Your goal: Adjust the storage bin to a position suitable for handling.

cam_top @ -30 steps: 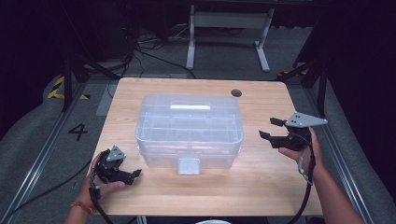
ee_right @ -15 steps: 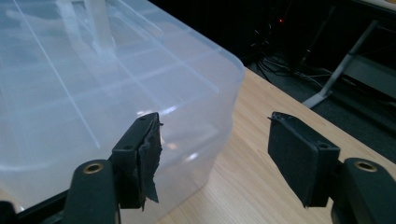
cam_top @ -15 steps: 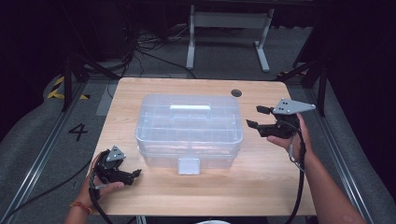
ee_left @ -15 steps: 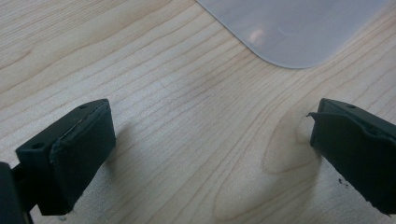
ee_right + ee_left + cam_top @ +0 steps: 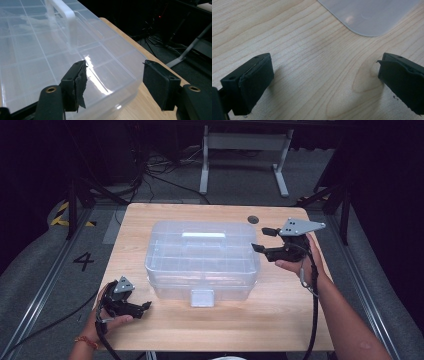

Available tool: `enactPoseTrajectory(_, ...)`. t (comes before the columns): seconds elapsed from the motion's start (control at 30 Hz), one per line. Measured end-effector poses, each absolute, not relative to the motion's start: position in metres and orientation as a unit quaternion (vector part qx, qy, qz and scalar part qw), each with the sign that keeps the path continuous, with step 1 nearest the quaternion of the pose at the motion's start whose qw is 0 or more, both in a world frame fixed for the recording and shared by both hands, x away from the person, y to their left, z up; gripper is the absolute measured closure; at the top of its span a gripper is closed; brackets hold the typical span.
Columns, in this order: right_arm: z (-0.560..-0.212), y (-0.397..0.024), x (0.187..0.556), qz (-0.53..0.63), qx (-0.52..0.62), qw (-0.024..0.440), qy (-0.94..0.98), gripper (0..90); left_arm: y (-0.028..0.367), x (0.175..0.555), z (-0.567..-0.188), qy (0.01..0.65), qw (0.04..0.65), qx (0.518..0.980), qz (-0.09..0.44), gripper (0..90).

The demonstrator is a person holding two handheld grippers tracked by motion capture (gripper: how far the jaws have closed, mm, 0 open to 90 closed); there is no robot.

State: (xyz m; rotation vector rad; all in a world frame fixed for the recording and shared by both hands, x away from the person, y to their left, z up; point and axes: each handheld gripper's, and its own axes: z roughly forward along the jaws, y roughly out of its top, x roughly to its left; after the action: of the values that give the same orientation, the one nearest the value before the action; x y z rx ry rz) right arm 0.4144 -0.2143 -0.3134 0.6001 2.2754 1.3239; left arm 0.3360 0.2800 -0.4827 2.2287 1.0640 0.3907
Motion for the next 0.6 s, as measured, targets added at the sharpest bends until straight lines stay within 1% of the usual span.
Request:
enactPoseTrajectory(0.2, -0.313, -0.195, 0.416, 0.473, 0.2, 0.208, 0.832, 36.1, 0.28, 0.336, -0.483, 0.405, 0.316, 0.845, 0.149, 0.5)
enactPoseTrajectory(0.6, -0.311, -0.17, 0.416, 0.464, 0.171, 0.197, 0.847, 36.6, 0.28, 0.336, -0.483, 0.405, 0.315, 0.846, 0.148, 0.5)
